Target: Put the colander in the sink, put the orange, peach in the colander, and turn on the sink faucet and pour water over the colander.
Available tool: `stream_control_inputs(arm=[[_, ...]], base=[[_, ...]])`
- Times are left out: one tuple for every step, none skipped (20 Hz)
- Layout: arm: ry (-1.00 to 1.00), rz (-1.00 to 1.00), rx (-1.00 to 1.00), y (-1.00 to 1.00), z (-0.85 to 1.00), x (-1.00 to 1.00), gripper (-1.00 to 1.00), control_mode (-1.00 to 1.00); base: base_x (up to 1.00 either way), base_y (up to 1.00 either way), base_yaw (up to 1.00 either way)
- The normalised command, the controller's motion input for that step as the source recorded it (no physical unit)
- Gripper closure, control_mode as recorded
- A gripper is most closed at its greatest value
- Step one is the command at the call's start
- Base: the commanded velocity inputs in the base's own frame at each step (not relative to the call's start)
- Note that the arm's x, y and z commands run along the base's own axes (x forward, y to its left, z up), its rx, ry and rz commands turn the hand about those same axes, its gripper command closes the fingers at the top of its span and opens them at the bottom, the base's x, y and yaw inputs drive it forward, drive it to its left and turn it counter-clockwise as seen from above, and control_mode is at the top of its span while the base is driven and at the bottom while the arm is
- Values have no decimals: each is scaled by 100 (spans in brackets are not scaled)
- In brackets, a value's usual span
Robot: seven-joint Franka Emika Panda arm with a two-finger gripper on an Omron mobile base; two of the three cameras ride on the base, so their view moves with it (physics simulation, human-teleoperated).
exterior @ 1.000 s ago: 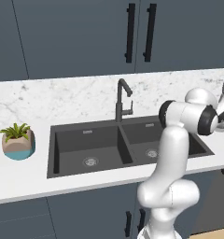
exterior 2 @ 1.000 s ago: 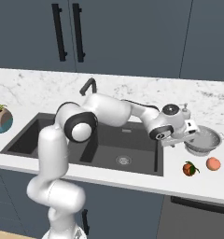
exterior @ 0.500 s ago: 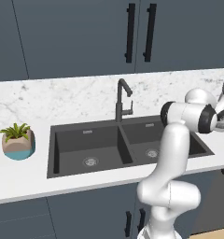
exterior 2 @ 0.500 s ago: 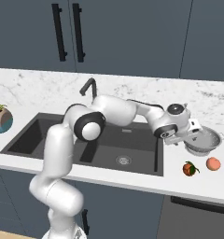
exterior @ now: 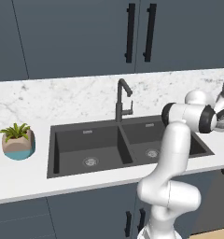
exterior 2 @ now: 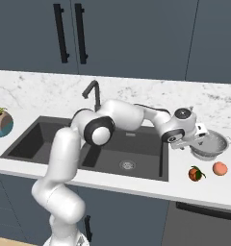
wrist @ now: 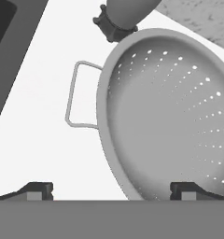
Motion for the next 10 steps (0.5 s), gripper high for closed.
stream_control_inputs(arm=[[0,0,0,-5,-15,27,-100,-100],[0,0,0,-5,-13,26,-100,-100],[0,0,0,-8,-10,28,-100,-100],[0,1,0,-12,-10,27,-100,-100],[0,4,0,-22,-3,30,-100,-100],[0,3,0,-21,-3,26,-100,-100],[0,2,0,-19,-3,24,-100,-100],[0,2,0,-19,0,22,-100,-100],[0,2,0,-17,0,21,-100,-100],[0,2,0,-16,0,19,-100,-100]], base=[[0,0,0],[0,0,0],[0,0,0],[0,0,0],[0,0,0],[0,0,0],[0,0,0],[0,0,0],[0,0,0],[0,0,0]])
